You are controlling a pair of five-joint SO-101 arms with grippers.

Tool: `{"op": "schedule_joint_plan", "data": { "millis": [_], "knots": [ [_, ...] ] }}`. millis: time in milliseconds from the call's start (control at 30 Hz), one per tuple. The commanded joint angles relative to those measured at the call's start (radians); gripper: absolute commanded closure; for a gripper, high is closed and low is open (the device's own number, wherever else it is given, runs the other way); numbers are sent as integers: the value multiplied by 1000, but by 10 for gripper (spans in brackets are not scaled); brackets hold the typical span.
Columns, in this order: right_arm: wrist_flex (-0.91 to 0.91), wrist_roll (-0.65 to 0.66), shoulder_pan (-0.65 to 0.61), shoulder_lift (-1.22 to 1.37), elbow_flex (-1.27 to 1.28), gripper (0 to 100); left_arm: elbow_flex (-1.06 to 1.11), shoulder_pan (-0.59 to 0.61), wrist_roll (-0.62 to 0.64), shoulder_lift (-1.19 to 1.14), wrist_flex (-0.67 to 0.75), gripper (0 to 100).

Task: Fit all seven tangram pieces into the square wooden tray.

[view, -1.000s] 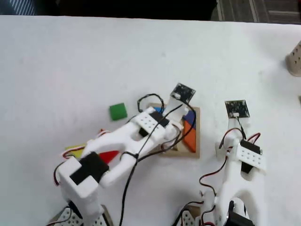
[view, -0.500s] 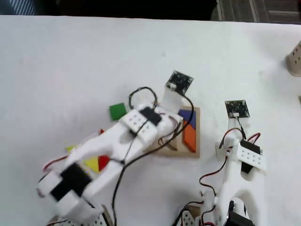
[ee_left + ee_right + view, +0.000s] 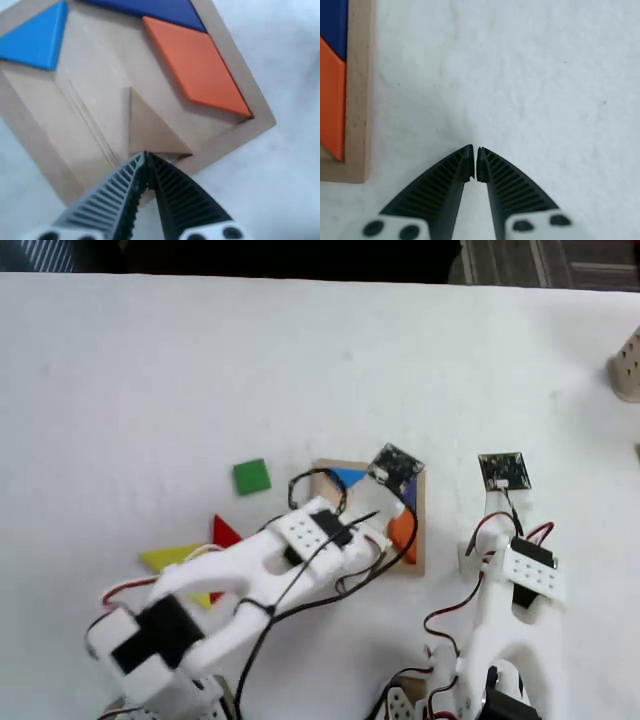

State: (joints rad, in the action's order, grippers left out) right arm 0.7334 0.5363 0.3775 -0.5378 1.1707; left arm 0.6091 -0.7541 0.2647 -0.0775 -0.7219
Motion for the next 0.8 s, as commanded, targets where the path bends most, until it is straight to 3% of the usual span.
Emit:
{"op": "schedule_joint_plan", "data": {
  "millis": [0, 400, 767],
  "knots": [
    [18, 9, -12, -30, -3, 980, -109, -8, 12, -70, 17, 976],
    [18, 9, -12, -30, -3, 980, -290, 30, 12, -219, 21, 976],
    [18, 9, -12, -30, -3, 980, -304, 45, 12, -223, 21, 976]
  ]
}}
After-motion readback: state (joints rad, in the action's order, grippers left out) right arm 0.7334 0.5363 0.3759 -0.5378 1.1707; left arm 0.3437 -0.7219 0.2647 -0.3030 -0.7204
